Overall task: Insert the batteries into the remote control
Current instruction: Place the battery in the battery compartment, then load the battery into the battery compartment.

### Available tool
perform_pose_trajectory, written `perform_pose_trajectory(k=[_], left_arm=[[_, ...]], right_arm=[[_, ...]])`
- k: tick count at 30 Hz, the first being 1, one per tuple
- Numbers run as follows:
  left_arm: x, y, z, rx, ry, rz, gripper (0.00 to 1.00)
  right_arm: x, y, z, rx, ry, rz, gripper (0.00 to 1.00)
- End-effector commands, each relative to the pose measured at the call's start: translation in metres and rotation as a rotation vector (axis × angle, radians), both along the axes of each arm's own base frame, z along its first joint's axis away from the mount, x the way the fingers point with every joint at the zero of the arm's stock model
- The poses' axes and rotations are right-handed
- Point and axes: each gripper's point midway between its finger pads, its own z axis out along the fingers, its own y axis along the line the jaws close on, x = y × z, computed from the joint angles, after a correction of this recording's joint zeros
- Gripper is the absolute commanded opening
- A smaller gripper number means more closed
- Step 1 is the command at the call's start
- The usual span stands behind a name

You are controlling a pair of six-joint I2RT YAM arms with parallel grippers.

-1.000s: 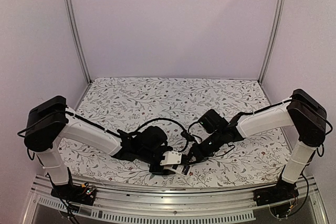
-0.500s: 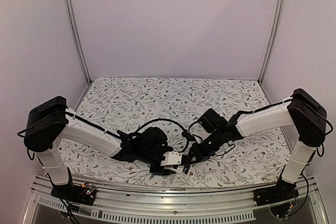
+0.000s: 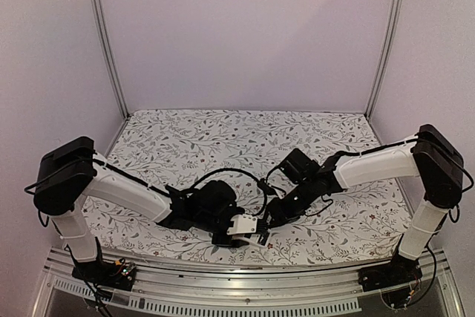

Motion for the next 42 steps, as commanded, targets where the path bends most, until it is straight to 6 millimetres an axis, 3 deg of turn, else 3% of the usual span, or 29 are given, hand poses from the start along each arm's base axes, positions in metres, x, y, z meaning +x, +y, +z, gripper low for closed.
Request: perform_pose_trajectory(k=[1,4,6,16,31,42], left_arm=[[-0.009,0.029,-0.032,0.133,0.016,0.006,0.62],[-0.009,0.029,-0.032,0.135,0.012,0.006,0.63],[-0.008,0.030,-0.033,0.137,0.010,0.007,0.64],[-0.009,0.030,-0.033,0.139,0.012,0.005,0.63],[-0.011,0.031,-0.035,0.145,0.016,0.000,0.64],[-0.010,0.030,-0.035,0.151,0.015,0.004,0.64]], right_arm=[[0.007,-0.002,0.017,-0.003,-0.079,0.013,0.38],[0.006,0.000,0.020,0.028,-0.114,0.050,0.19],[0.004,0.004,0.022,0.069,-0.124,0.077,0.15],[0.004,0.003,0.004,0.056,-0.127,0.092,0.11],[0.004,-0.001,-0.011,0.041,-0.143,0.085,0.11],[-0.002,-0.001,-0.016,0.058,-0.119,0.096,0.05]])
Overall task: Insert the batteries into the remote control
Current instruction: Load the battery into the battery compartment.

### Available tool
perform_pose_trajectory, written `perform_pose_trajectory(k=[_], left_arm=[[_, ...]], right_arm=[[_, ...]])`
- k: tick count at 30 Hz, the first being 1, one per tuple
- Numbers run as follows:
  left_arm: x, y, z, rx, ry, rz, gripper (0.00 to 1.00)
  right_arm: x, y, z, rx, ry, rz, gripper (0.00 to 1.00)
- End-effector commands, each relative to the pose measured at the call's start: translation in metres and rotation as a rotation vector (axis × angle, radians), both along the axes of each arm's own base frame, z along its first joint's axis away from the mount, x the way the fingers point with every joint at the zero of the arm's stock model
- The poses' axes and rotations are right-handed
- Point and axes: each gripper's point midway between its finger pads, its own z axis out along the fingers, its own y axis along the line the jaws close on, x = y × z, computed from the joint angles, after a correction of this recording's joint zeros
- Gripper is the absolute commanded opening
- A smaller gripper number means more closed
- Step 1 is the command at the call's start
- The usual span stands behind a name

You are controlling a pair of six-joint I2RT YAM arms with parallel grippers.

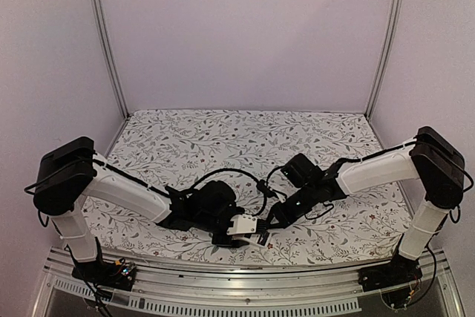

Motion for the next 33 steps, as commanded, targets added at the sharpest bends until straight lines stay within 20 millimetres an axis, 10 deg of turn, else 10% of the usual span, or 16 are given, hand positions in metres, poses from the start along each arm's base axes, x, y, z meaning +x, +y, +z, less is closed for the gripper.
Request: perform_pose_trajectory(k=[1,33], left_arm=[[-0.010,0.031,-0.035,0.158,0.022,0.004,0.63],[-0.012,0.032,-0.037,0.162,0.029,-0.006,0.64]], right_arm=[[-0.006,0.000,-0.008,0.004,0.015,0.022,0.05],[0.001,0.007,0.019,0.062,-0.042,0.039,0.19]])
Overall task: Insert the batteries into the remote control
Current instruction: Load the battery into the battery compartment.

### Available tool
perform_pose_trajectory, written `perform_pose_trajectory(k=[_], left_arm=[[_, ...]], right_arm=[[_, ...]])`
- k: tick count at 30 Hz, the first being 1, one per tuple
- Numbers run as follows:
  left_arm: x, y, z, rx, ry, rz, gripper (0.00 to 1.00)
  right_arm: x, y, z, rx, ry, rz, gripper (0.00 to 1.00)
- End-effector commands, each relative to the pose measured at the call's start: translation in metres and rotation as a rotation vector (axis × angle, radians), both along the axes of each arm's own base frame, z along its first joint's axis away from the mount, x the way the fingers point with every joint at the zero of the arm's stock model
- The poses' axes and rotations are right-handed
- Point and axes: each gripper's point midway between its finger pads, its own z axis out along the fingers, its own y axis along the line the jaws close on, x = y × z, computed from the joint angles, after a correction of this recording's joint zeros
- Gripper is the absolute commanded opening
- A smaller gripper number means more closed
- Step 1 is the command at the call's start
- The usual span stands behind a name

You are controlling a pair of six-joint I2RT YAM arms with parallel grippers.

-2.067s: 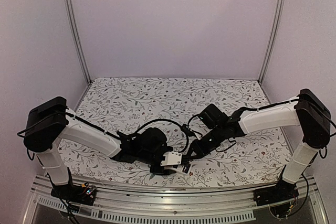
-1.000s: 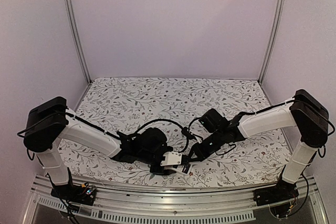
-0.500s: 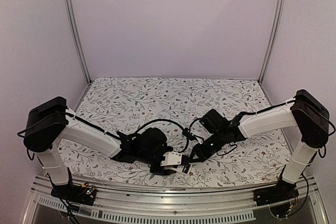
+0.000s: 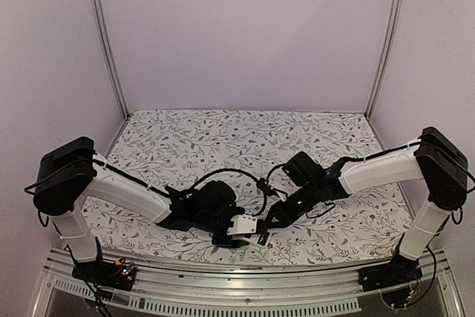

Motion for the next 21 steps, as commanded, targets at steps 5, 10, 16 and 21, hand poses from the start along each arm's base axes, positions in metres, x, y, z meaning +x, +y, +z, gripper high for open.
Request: perform_pose_trajectory(k=[5,10,16,21], left_arm=[[-0.012,0.032,-0.038,0.161,0.033,-0.001,0.64],[-0.011,0.032,-0.038,0.164,0.030,0.002,0.64],[-0.010,0.032,-0.039,0.169,0.029,0.007,0.64],[-0.010,0.032,-0.039,0.169,0.031,0.008,0.63]], right_arm=[[-0.002,0.009,0.003,0.041,0.004,0.031,0.14],[-0.008,0.010,-0.003,0.036,0.022,0.045,0.10],[-0.009,0.007,-0.010,0.017,0.029,0.038,0.10],[-0.012,0.006,-0.012,0.015,0.036,0.041,0.08]])
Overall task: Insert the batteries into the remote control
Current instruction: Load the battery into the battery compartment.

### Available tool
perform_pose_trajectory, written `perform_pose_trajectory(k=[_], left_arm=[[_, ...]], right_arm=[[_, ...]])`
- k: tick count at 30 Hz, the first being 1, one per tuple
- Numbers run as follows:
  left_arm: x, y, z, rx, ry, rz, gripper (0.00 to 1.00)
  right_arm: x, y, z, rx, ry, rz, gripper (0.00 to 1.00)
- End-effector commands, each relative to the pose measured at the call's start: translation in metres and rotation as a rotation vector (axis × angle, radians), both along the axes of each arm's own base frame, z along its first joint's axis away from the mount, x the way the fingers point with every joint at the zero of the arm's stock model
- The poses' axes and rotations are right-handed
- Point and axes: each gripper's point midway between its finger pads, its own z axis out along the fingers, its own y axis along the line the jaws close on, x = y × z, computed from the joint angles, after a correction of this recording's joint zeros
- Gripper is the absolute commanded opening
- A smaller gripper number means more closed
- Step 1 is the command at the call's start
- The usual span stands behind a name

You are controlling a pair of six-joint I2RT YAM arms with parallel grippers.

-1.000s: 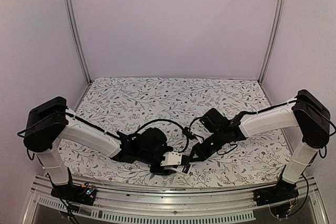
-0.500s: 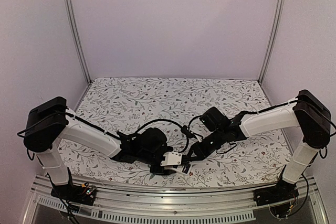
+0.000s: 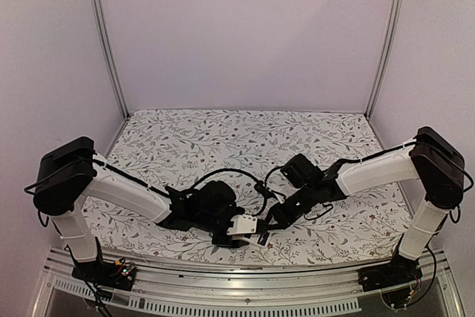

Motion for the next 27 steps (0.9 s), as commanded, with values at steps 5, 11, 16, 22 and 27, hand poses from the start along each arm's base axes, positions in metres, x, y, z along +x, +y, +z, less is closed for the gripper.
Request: perform_pose_trajectory(k=[5,11,16,22,27], left_arm=[[-0.009,0.033,-0.041,0.176,0.028,0.019,0.63],[-0.009,0.034,-0.043,0.182,0.036,0.024,0.63],[-0.009,0.032,-0.043,0.184,0.046,0.027,0.60],[-0.014,0.032,-0.046,0.185,0.073,0.023,0.59],[-0.015,0.031,-0.047,0.182,0.084,0.020,0.59]], right_arm=[[-0.011,0.000,-0.007,0.007,0.023,0.026,0.04],[-0.017,-0.001,-0.011,0.004,0.036,0.027,0.04],[-0.020,-0.002,-0.015,-0.002,0.049,0.026,0.03],[-0.024,-0.008,-0.018,-0.010,0.060,0.007,0.03],[-0.024,-0.005,-0.019,0.013,0.063,-0.005,0.02]])
